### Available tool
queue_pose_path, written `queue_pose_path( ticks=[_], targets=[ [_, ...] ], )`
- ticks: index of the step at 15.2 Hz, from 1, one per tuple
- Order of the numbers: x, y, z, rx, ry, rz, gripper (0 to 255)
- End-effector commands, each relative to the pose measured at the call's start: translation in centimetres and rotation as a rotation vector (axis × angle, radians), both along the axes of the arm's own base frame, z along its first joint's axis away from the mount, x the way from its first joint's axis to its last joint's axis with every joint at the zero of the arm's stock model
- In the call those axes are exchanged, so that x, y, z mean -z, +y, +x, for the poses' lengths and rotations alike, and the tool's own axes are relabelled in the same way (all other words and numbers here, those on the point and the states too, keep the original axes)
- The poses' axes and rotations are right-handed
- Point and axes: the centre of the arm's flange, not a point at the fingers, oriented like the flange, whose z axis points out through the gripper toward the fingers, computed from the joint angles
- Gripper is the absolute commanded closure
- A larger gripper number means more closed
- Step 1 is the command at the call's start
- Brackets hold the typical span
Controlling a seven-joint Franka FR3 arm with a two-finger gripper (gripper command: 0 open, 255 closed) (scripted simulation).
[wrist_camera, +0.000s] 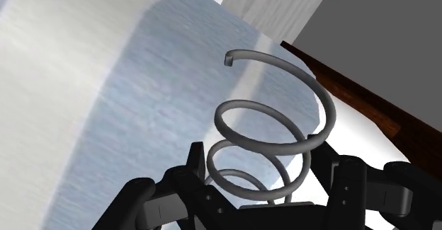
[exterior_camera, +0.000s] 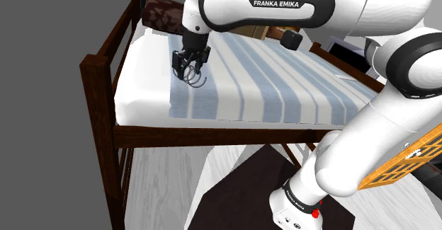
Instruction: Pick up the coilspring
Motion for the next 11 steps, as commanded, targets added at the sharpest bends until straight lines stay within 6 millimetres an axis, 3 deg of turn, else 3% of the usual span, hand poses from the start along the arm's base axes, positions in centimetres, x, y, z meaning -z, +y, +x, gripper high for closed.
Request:
queue_pose_path(
  ticks=[1,9,11],
  targets=[
    [-1.1,0.0,0.0,0.0,0.0,0.0,255],
    [-5.3,0.0,0.0,0.0,0.0,0.0,255],
    [-5.4,0.0,0.0,0.0,0.0,0.0,255]
  ],
)
